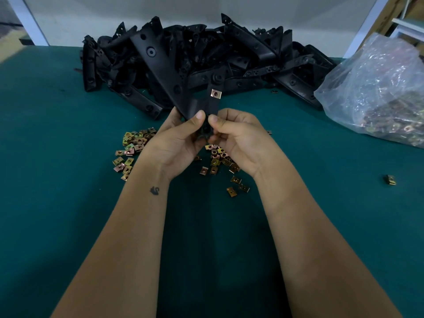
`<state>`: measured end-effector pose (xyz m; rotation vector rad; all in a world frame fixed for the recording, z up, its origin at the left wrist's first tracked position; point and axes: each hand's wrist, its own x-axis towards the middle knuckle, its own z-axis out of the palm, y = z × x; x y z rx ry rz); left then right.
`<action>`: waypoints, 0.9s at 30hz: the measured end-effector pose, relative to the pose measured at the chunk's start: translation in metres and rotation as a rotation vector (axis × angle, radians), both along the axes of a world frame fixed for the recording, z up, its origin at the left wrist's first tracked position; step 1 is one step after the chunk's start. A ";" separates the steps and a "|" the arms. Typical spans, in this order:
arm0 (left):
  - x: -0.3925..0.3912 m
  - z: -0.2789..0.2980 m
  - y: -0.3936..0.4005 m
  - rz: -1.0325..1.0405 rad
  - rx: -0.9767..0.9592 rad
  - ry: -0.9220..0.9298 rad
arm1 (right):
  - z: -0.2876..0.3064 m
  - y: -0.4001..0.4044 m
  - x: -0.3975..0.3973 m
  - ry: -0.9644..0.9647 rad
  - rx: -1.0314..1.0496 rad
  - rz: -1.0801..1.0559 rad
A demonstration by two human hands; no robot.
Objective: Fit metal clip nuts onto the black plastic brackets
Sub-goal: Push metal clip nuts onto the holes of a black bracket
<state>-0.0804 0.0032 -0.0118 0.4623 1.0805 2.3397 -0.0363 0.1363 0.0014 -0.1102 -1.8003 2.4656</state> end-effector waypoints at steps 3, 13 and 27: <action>0.000 0.000 -0.002 -0.043 -0.025 0.001 | 0.001 0.005 0.001 -0.010 0.050 0.030; 0.002 0.000 0.001 -0.014 -0.024 0.020 | 0.000 -0.001 0.002 -0.013 -0.025 0.015; 0.002 -0.009 0.016 0.208 -0.103 -0.046 | -0.004 -0.009 0.000 -0.036 0.190 -0.261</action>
